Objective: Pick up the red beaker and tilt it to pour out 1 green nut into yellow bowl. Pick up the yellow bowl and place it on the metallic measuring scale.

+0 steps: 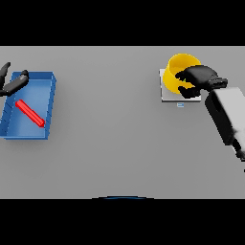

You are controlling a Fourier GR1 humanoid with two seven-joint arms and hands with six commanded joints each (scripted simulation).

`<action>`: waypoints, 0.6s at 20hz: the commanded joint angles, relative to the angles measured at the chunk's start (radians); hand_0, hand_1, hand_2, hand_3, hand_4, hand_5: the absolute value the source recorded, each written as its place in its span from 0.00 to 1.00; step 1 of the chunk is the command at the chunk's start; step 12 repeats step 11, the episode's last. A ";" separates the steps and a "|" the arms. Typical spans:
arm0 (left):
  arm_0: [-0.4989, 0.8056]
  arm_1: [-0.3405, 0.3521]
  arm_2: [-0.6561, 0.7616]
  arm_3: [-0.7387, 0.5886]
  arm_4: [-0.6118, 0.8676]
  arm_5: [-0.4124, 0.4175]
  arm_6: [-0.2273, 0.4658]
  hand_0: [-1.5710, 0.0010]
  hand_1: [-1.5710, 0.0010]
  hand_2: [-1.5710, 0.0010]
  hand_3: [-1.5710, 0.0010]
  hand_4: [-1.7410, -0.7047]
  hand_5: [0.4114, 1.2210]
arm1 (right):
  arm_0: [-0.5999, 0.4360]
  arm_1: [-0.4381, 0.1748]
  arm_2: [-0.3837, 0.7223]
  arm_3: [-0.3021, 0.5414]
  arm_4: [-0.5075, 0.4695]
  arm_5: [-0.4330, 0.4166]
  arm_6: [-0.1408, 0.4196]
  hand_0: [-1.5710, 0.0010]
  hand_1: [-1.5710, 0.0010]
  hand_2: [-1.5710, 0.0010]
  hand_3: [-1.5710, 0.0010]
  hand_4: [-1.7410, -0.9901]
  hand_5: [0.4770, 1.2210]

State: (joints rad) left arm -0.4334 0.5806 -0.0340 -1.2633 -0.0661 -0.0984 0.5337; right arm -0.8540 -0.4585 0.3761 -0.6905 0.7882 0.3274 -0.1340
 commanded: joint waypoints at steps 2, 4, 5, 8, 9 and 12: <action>-0.003 0.008 0.008 -0.002 0.009 -0.008 -0.003 1.00 1.00 1.00 1.00 0.87 0.43 | -0.001 -0.006 -0.005 -0.002 -0.006 0.016 0.005 0.69 0.71 0.76 0.80 0.34 0.52; -0.008 0.012 0.009 0.006 0.008 -0.012 0.011 1.00 1.00 1.00 1.00 0.88 0.42 | 0.001 -0.006 0.001 0.005 0.001 0.011 0.005 0.80 0.81 0.85 0.87 0.37 0.48; -0.007 0.010 0.007 0.001 0.008 -0.011 0.004 1.00 1.00 1.00 1.00 0.88 0.42 | -0.002 -0.004 0.009 0.003 0.009 0.010 0.005 0.84 0.84 0.88 0.89 0.39 0.47; -0.004 0.004 0.001 -0.022 0.007 -0.004 0.024 1.00 1.00 1.00 1.00 0.87 0.42 | -0.004 -0.007 0.021 0.002 0.017 0.033 0.013 0.92 0.92 0.94 0.95 0.44 0.44; -0.002 0.004 -0.002 -0.018 0.003 -0.004 0.021 1.00 1.00 1.00 1.00 0.88 0.43 | -0.004 -0.012 0.023 -0.005 0.017 0.049 0.020 0.94 0.94 0.95 0.96 0.45 0.43; 0.004 0.012 0.006 -0.022 0.007 -0.004 0.014 1.00 1.00 1.00 1.00 0.88 0.43 | 0.005 -0.012 0.025 -0.013 0.016 0.047 0.020 0.96 0.96 0.97 0.97 0.47 0.41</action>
